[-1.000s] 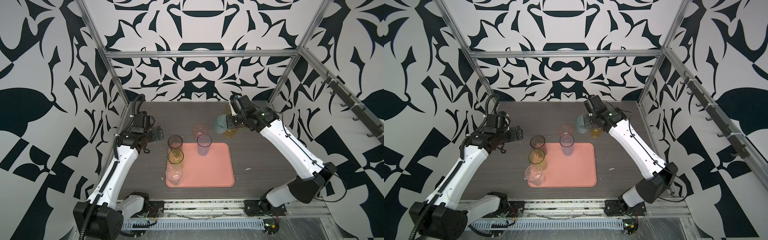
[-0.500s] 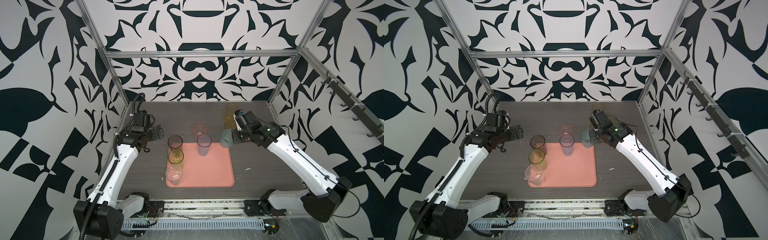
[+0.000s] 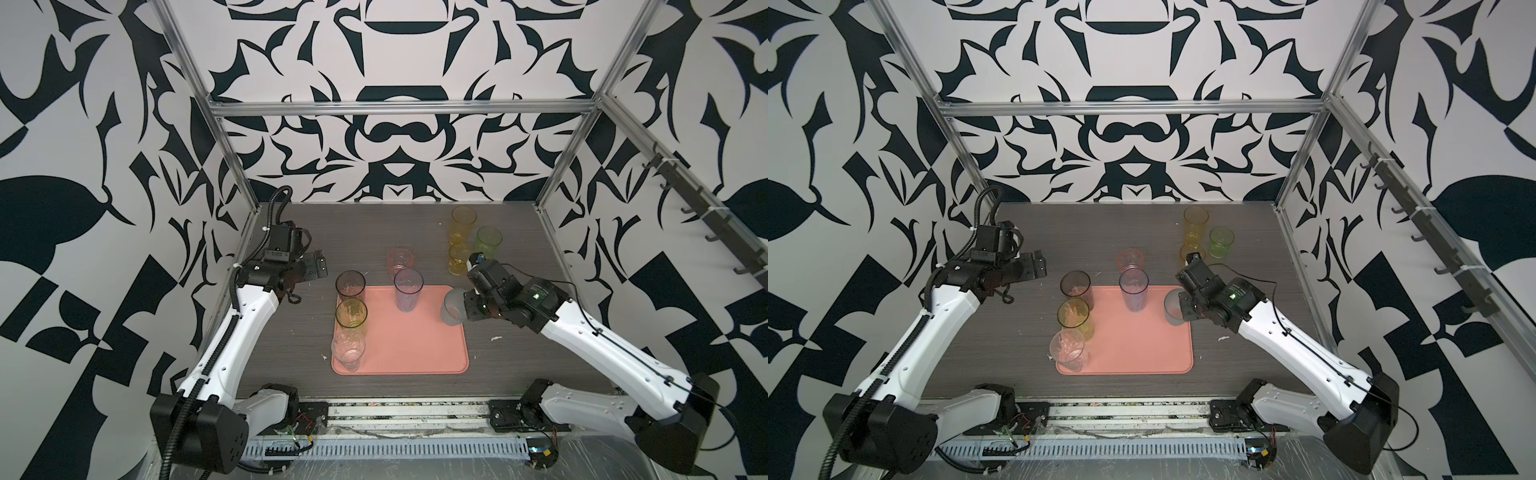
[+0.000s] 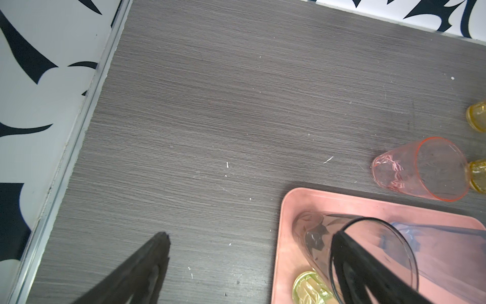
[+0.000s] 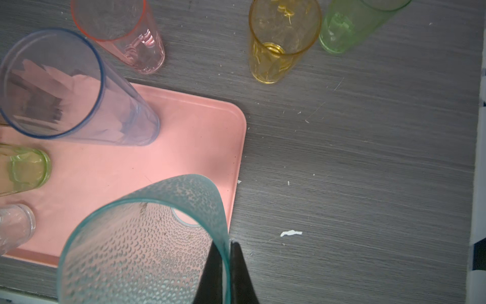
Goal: Place the glasses into the tray
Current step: 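Carry the teal cup with the right gripper over the pink tray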
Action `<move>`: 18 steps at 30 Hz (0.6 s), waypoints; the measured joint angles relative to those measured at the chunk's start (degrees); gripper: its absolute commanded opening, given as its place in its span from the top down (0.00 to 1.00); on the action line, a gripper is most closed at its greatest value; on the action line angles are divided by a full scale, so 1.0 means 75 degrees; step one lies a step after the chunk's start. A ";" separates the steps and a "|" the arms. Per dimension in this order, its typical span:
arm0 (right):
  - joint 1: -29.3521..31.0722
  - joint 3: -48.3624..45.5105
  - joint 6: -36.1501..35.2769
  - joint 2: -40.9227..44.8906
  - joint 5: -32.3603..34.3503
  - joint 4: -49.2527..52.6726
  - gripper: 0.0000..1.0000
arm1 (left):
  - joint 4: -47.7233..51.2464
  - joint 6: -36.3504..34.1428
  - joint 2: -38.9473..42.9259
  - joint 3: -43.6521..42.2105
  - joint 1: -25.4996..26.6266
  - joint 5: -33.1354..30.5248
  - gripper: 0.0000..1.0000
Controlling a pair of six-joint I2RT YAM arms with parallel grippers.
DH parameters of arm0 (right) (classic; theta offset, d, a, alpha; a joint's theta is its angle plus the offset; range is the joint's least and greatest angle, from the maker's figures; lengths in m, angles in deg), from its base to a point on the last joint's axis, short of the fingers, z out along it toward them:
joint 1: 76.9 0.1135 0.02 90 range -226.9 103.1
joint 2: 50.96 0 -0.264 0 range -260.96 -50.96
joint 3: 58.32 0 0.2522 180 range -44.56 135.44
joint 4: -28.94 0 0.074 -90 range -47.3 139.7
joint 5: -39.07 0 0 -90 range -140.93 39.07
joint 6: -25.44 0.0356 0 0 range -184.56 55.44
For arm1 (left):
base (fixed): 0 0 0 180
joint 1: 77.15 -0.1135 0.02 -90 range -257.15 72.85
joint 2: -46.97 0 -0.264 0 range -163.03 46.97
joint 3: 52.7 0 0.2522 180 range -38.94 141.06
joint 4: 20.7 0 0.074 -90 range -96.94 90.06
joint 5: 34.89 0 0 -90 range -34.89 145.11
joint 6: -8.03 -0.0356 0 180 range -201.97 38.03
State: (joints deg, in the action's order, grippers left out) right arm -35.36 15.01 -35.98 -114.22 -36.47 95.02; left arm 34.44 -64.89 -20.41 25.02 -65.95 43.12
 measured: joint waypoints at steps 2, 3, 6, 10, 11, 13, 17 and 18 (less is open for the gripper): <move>0.0152 -0.0149 0.0175 0.0050 0.0055 -0.0023 1.00 | 0.0000 0.0000 -0.0015 0.0000 0.0000 -0.0017 0.01; 0.0245 -0.0210 0.0265 0.0064 0.0090 -0.0067 1.00 | 0.0000 -0.0003 -0.0026 0.0000 0.0000 -0.0029 0.01; 0.0548 -0.0399 0.0568 0.0082 0.0198 -0.0242 1.00 | 0.0000 -0.0003 -0.0038 0.0000 0.0000 -0.0052 0.00; 0.0944 -0.0621 0.0944 0.0067 0.0323 -0.0446 1.00 | 0.0000 -0.0003 -0.0038 0.0000 0.0000 -0.0073 0.01; 0.1052 -0.0638 0.1032 0.0044 0.0361 -0.0487 1.00 | 0.0000 -0.0003 -0.0038 0.0000 0.0000 -0.0082 0.01; 0.1259 -0.0641 0.1177 -0.0029 0.0446 -0.0574 1.00 | 0.0000 -0.0003 -0.0038 0.0000 0.0000 -0.0085 0.01; 0.1539 -0.0641 0.1419 -0.0251 0.0548 -0.0749 1.00 | 0.0000 -0.0003 -0.0041 0.0000 0.0000 -0.0087 0.01; 0.1580 -0.0641 0.1460 -0.0309 0.0554 -0.0784 1.00 | 0.0000 -0.0003 -0.0041 0.0000 0.0000 -0.0087 0.00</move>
State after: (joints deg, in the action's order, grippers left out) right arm -23.52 10.20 -25.03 -116.54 -32.32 89.14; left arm 34.44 -64.91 -20.71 25.02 -65.95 42.46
